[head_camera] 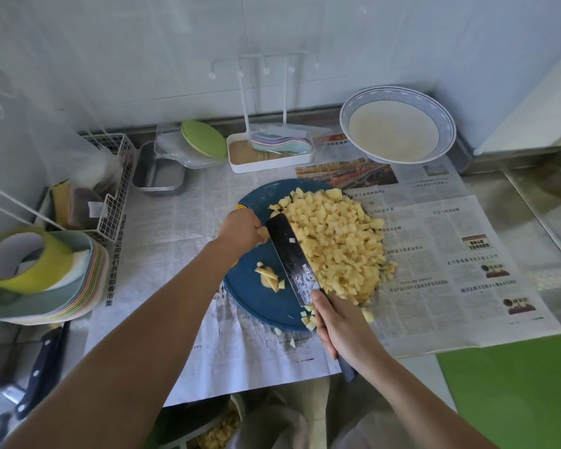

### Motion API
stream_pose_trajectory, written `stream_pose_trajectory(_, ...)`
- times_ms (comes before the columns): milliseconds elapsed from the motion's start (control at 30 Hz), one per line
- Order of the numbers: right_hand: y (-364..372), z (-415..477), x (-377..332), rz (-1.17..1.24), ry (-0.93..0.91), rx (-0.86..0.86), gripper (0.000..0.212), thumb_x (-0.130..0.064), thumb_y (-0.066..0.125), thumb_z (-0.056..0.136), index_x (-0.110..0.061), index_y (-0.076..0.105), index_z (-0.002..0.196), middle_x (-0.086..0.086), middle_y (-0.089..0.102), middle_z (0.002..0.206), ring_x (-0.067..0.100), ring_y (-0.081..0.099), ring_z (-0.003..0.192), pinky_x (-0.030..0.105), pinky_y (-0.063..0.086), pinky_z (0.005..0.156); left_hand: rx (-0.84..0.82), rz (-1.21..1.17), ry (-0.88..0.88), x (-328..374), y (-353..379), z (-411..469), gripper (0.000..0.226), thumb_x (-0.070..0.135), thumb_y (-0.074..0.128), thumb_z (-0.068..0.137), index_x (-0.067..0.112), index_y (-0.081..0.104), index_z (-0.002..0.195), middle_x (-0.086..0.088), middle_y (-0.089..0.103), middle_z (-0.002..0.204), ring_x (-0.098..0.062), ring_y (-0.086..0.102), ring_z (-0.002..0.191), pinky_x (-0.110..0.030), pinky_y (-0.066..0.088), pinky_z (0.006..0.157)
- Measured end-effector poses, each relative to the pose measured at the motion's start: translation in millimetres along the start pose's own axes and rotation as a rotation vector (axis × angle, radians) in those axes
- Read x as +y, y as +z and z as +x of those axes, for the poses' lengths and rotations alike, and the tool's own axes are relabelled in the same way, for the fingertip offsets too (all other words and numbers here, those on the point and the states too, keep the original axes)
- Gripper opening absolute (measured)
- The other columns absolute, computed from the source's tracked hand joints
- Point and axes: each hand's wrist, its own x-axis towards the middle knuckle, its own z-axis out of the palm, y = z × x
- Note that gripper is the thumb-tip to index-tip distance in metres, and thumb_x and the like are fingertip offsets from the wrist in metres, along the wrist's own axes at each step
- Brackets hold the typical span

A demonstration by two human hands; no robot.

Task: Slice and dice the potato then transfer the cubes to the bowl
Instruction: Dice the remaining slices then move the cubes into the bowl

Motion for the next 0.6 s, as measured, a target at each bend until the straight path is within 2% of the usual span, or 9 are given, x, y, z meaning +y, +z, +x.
stream_pose_trajectory(67,1,-2,0,-0.009,0.008,-0.009,0.053,-0.036,0.042,0.101,0.006,0.044,0.070,0.012,0.038,0.053,0.019,0.031,0.036,0.028,0.030,0.036,-0.045,0.074,-0.025,3,-4,2,0.016,0.013,0.069,0.082,-0.001,0.069,0.075,-0.008,0.055,0.068,-0.022,0.054,0.071,-0.027,0.040,0.054)
stream_pose_trajectory(100,1,-3,1,-0.015,0.009,-0.013,0.051,-0.037,0.042,0.101,0.004,0.045,0.070,0.013,0.039,0.055,0.019,0.031,0.036,0.029,0.031,0.037,-0.050,0.066,-0.049,2,-3,2,0.021,0.013,0.069,0.081,0.000,0.063,0.066,-0.006,0.048,0.062,-0.019,0.049,0.064,-0.025,0.033,0.050)
stream_pose_trajectory(133,2,-4,1,-0.022,0.008,-0.013,0.050,-0.038,0.041,0.101,0.001,0.046,0.070,0.014,0.039,0.056,0.019,0.031,0.037,0.030,0.031,0.037,-0.054,0.054,-0.066,0,-3,3,0.022,0.014,0.068,0.081,0.001,0.060,0.065,-0.005,0.046,0.062,-0.018,0.047,0.064,-0.025,0.031,0.049)
stream_pose_trajectory(267,2,-5,0,-0.047,-0.006,-0.002,0.052,-0.038,0.040,0.101,0.002,0.047,0.070,0.014,0.041,0.056,0.019,0.031,0.037,0.031,0.031,0.037,-0.009,-0.108,-0.098,-17,-3,-3,0.021,0.023,0.073,0.082,0.004,0.069,0.088,-0.006,0.055,0.079,-0.019,0.051,0.075,-0.024,0.034,0.053)
stream_pose_trajectory(333,3,-5,0,-0.088,-0.023,0.013,0.054,-0.038,0.039,0.102,0.006,0.047,0.070,0.014,0.042,0.056,0.019,0.032,0.036,0.032,0.031,0.039,0.028,-0.227,-0.149,-28,-7,-14,0.024,0.030,0.074,0.083,0.008,0.067,0.087,-0.005,0.057,0.080,-0.017,0.052,0.074,-0.023,0.035,0.054)
stream_pose_trajectory(400,5,-4,0,-0.177,-0.065,0.027,0.054,-0.038,0.037,0.102,0.002,0.046,0.067,0.013,0.040,0.054,0.017,0.031,0.037,0.035,0.029,0.043,0.028,-0.331,-0.177,-38,-11,-27,0.027,0.035,0.074,0.082,0.008,0.067,0.083,-0.005,0.062,0.075,-0.016,0.056,0.070,-0.024,0.041,0.060)
stream_pose_trajectory(533,10,-3,2,-0.305,-0.125,0.022,0.048,-0.039,0.036,0.102,-0.010,0.039,0.064,0.007,0.033,0.052,0.016,0.029,0.040,0.037,0.028,0.048,-0.207,-0.383,-0.068,-46,-13,-70,0.016,0.026,0.068,0.087,0.011,0.071,0.092,-0.005,0.069,0.089,-0.017,0.064,0.078,-0.032,0.053,0.078)
stream_pose_trajectory(600,12,-3,5,-0.322,-0.127,0.006,0.047,-0.041,0.037,0.102,-0.012,0.038,0.064,0.002,0.031,0.050,0.014,0.027,0.039,0.036,0.027,0.046,-0.302,-0.296,0.040,-46,-9,-82,0.012,0.020,0.065,0.090,0.014,0.072,0.097,0.002,0.068,0.092,-0.004,0.063,0.080,-0.022,0.053,0.073)
